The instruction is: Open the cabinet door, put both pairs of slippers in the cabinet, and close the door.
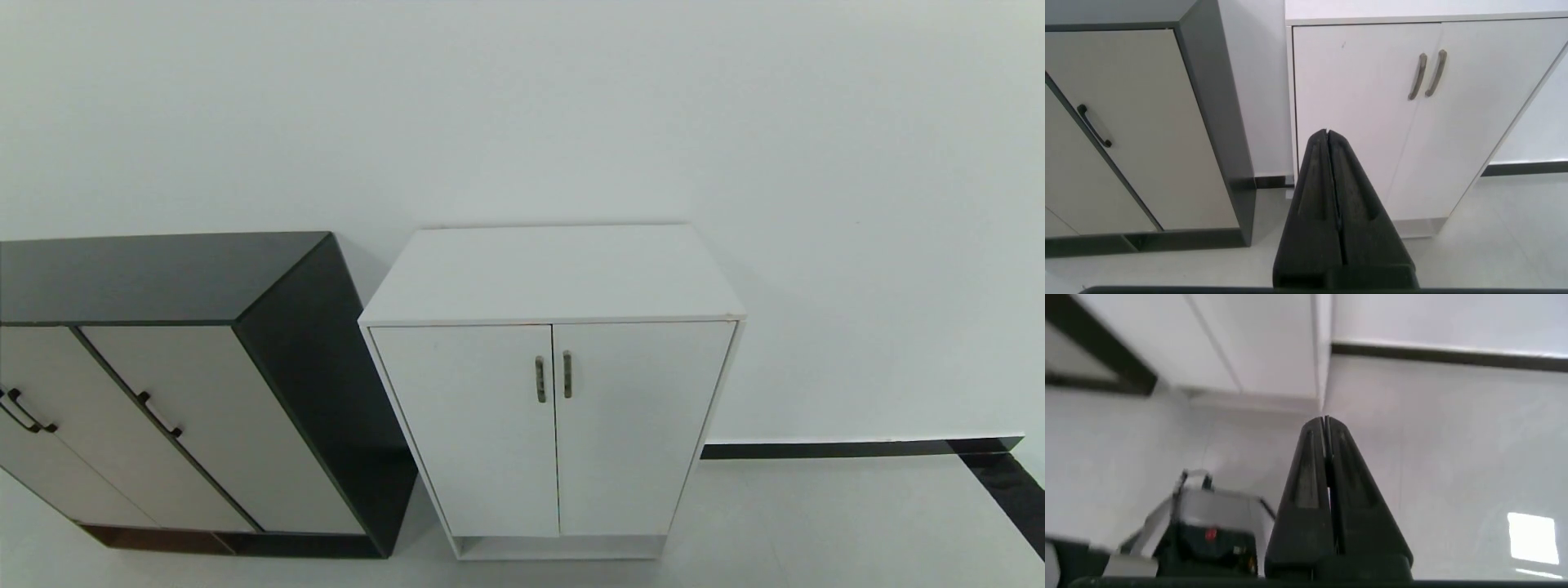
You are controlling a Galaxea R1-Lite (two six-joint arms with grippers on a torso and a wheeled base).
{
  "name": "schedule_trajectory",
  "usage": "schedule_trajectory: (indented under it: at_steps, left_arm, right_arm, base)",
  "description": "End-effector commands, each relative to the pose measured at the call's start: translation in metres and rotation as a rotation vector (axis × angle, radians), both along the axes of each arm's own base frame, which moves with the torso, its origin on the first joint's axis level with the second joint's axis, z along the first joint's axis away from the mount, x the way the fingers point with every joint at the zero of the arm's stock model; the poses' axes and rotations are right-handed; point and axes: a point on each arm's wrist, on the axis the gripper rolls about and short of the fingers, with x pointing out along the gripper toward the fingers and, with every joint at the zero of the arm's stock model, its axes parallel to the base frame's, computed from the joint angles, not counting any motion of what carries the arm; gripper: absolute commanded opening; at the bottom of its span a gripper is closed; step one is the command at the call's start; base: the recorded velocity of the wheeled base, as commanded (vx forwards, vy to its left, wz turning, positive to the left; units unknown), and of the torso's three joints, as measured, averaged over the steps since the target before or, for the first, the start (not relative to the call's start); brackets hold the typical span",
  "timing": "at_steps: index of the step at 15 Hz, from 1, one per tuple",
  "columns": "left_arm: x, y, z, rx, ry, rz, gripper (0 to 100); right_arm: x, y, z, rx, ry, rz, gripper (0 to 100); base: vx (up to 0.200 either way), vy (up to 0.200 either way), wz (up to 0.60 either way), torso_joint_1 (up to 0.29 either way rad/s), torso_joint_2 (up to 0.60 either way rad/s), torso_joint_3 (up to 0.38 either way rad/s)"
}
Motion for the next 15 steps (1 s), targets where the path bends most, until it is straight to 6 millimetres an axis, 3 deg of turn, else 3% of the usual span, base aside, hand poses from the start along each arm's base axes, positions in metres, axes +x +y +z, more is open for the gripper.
schedule_trajectory:
  at_steps: [1,15]
  left_arm:
    - [0.000,0.000,0.000,0.000,0.000,0.000,0]
    - [0.000,0.000,0.000,-0.002,0.001,0.000,0]
  right_arm:
    - [-0.008,-0.001,0.001,0.006,-0.102,-0.061,0]
    - [-0.022,0.000,-0.001,0.007,-0.285,-0.138,0]
  base:
    - [0.000,0.000,0.00,0.000,0.00,0.000]
    - [0.000,0.000,0.00,0.000,0.00,0.000]
